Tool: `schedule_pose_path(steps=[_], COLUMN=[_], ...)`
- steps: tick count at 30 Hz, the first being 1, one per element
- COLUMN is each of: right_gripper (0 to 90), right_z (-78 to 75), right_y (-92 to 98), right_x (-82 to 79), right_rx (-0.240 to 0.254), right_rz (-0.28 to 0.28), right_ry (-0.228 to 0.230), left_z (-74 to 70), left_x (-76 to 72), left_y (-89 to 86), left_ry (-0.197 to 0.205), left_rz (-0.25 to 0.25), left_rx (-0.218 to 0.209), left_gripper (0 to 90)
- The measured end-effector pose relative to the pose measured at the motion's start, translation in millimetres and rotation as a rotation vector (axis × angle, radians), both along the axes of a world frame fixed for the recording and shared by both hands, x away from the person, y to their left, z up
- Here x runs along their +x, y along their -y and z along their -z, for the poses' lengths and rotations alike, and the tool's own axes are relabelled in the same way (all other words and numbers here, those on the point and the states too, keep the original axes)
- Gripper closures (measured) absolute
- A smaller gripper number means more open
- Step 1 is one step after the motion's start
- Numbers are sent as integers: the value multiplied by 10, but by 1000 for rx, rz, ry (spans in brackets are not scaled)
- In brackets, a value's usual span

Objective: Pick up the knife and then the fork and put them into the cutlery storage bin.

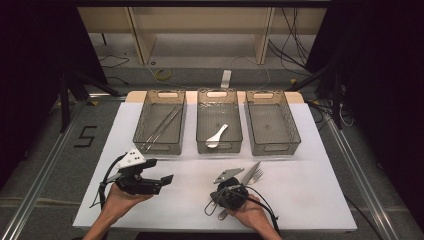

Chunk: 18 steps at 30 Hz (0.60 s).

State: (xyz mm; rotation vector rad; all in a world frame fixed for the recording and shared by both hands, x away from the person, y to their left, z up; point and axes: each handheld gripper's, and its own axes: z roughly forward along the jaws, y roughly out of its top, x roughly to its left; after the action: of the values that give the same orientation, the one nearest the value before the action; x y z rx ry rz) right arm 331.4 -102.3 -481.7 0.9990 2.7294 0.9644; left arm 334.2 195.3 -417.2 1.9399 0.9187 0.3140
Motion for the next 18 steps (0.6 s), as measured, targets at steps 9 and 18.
schedule_pose_path(steps=[9,18], right_gripper=[900,900], right_z=[-59,-90], right_y=[111,294], right_x=[-145,-253], right_rx=[-59,-87], right_rz=[-52,-83], right_ry=[-49,-87], left_z=[1,3], left_x=[-4,-1], left_y=[6,8], left_ry=[-4,-8], left_rz=[4,2], left_rx=[6,2], left_gripper=[162,162])
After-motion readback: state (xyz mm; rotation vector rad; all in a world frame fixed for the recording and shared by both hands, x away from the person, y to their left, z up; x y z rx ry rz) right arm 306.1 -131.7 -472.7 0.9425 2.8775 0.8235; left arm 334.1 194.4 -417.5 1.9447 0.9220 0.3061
